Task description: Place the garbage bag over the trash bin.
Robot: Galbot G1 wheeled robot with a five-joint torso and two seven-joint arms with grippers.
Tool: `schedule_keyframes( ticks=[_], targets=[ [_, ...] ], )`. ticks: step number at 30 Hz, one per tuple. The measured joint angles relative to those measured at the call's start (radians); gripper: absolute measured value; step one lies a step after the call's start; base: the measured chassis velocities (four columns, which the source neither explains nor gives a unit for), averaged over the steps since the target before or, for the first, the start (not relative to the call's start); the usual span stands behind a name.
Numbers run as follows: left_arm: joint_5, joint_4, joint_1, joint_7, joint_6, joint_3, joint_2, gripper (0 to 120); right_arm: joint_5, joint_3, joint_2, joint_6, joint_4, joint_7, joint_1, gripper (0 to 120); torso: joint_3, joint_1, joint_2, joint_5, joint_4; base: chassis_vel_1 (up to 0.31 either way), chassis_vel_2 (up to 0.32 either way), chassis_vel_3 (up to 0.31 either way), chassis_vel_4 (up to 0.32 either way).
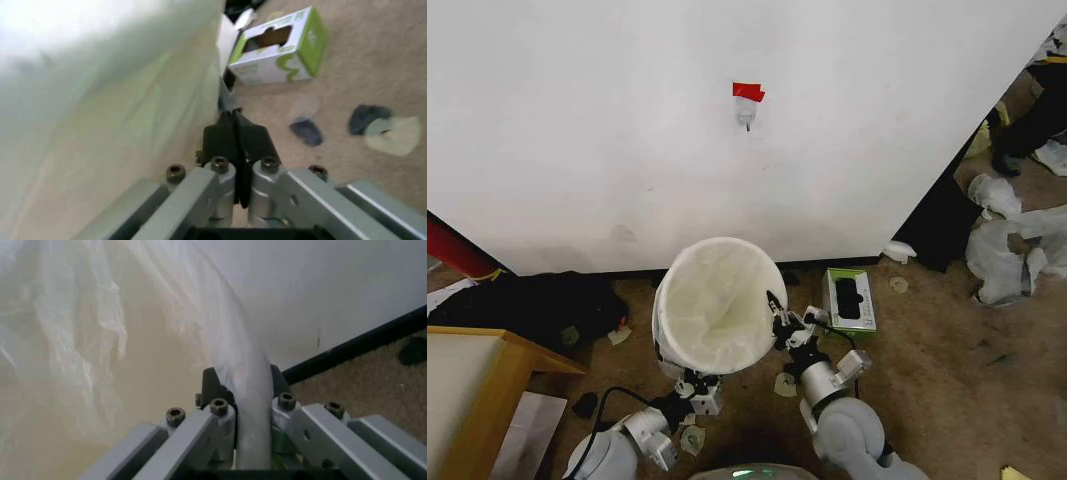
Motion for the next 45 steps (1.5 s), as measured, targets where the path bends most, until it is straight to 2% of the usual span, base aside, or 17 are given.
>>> schedule_keyframes(
  ticks=[6, 8, 12, 15, 16, 19, 21, 22, 24, 27, 30, 31, 35, 38, 39, 41, 45],
  targets=[
    [-0.089, -0.020, 0.022, 0.182, -0.032, -0.004, 0.010, 25, -0.001, -0.002, 0.034, 0.024, -0.060, -0.014, 0.034, 1, 0.000, 0.000, 0.000, -0.0001, 0.0002, 0.000, 0.000, 0.000, 0.000],
    [-0.106, -0.023, 0.023, 0.208, -0.039, -0.007, 0.012, 28, -0.002, -0.002, 0.041, 0.028, -0.071, -0.015, 0.040, 1, 0.000, 0.000, 0.000, 0.0000, 0.0002, 0.000, 0.000, 0.000, 0.000],
    [-0.178, -0.046, 0.031, 0.361, -0.073, -0.017, 0.020, 44, -0.011, -0.001, 0.067, 0.044, -0.134, -0.024, 0.067, 1, 0.000, 0.000, 0.000, -0.0001, 0.0001, 0.000, 0.000, 0.000, 0.000],
    [-0.286, -0.075, 0.045, 0.450, -0.096, -0.023, 0.034, 57, -0.036, 0.003, 0.084, 0.065, -0.185, -0.040, 0.090, 1, 0.000, 0.000, 0.000, -0.0003, 0.0000, 0.000, 0.000, 0.000, 0.000],
    [-0.286, -0.075, 0.045, 0.450, -0.096, -0.023, 0.034, 57, -0.036, 0.003, 0.084, 0.065, -0.185, -0.040, 0.090, 1, 0.000, 0.000, 0.000, -0.0003, 0.0000, 0.000, 0.000, 0.000, 0.000],
    [-0.486, -0.130, 0.085, 0.476, -0.102, -0.022, 0.063, 69, -0.086, 0.005, 0.095, 0.091, -0.238, -0.060, 0.109, 1, 0.000, 0.000, 0.000, 0.0000, 0.0000, 0.000, 0.000, 0.000, 0.000],
    [-0.608, -0.185, 0.123, 0.395, -0.083, 0.005, 0.080, 77, -0.118, 0.005, 0.102, 0.104, -0.271, -0.074, 0.117, 1, 0.000, 0.000, 0.000, 0.0000, 0.0002, 0.000, 0.000, 0.000, 0.000],
    [-0.635, -0.218, 0.139, 0.286, -0.049, 0.025, 0.085, 83, -0.136, 0.002, 0.104, 0.109, -0.284, -0.082, 0.118, 1, 0.000, 0.000, 0.000, -0.0001, 0.0004, 0.000, 0.000, 0.000, 0.000],
    [-0.643, -0.235, 0.141, 0.217, -0.024, 0.036, 0.085, 86, -0.147, -0.001, 0.105, 0.112, -0.290, -0.087, 0.118, 1, 0.000, 0.000, 0.000, 0.0000, 0.0003, 0.000, 0.000, 0.000, 0.000],
    [-0.643, -0.250, 0.122, 0.051, 0.063, 0.057, 0.075, 90, -0.184, -0.013, 0.106, 0.121, -0.293, -0.109, 0.117, 1, 0.000, 0.000, 0.000, -0.0001, 0.0001, 0.000, 0.000, 0.000, 0.000],
    [-0.634, -0.239, 0.099, -0.104, 0.157, 0.080, 0.071, 75, -0.232, -0.025, 0.104, 0.134, -0.279, -0.127, 0.107, 1, 0.000, 0.000, 0.000, -0.0002, 0.0001, 0.000, 0.000, 0.000, 0.000],
    [-0.634, -0.239, 0.099, -0.104, 0.157, 0.080, 0.071, 75, -0.232, -0.025, 0.104, 0.134, -0.279, -0.127, 0.107, 1, 0.000, 0.000, 0.000, -0.0002, 0.0001, 0.000, 0.000, 0.000, 0.000],
    [-0.671, -0.266, 0.080, -0.251, 0.317, 0.163, 0.088, 59, -0.301, -0.031, 0.101, 0.159, -0.267, -0.150, 0.087, 1, 0.000, 0.000, 0.000, -0.0001, 0.0002, 0.000, 0.000, 0.000, 0.000],
    [-0.791, -0.307, 0.037, -0.395, 0.511, 0.267, 0.104, 47, -0.372, -0.031, 0.099, 0.182, -0.256, -0.166, 0.071, 1, 0.000, 0.000, 0.000, -0.0001, -0.0001, 0.000, 0.000, 0.000, 0.000],
    [-0.791, -0.307, 0.037, -0.395, 0.511, 0.267, 0.104, 47, -0.372, -0.031, 0.099, 0.182, -0.256, -0.166, 0.071, 1, 0.000, 0.000, 0.000, -0.0001, -0.0001, 0.000, 0.000, 0.000, 0.000],
    [-0.864, -0.333, 0.006, -0.495, 0.626, 0.312, 0.112, 39, -0.406, -0.030, 0.099, 0.200, -0.255, -0.173, 0.068, 1, 0.000, 0.000, 0.000, -0.0001, 0.0000, 0.000, 0.000, 0.000, 0.000],
    [-0.964, -0.335, -0.065, -0.629, 0.772, 0.345, 0.123, 22, -0.482, -0.030, 0.100, 0.245, -0.266, -0.205, 0.067, 1, 0.000, 0.000, 0.000, 0.0000, 0.0001, 0.000, 0.000, 0.000, 0.000]
  ],
)
